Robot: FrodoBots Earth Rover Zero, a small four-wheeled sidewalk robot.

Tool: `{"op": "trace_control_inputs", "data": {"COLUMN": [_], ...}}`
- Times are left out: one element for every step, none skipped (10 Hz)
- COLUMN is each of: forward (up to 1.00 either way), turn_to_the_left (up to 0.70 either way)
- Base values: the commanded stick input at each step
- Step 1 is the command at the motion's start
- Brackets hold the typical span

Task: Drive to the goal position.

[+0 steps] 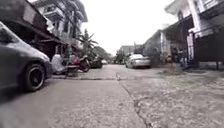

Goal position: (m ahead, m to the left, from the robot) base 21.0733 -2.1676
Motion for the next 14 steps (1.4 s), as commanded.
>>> {"op": "trace_control_inputs", "data": {"forward": [1.0,1.0,1.0,1.0,1.0,1.0,1.0,1.0,1.0,1.0,1.0,0.94,0.87,0.8], "turn_to_the_left": [-0.01,0.0,0.0,0.0,0.0,0.0,0.0,0.0,0.0,0.0,0.0,0.0,0.0,0.0]}}
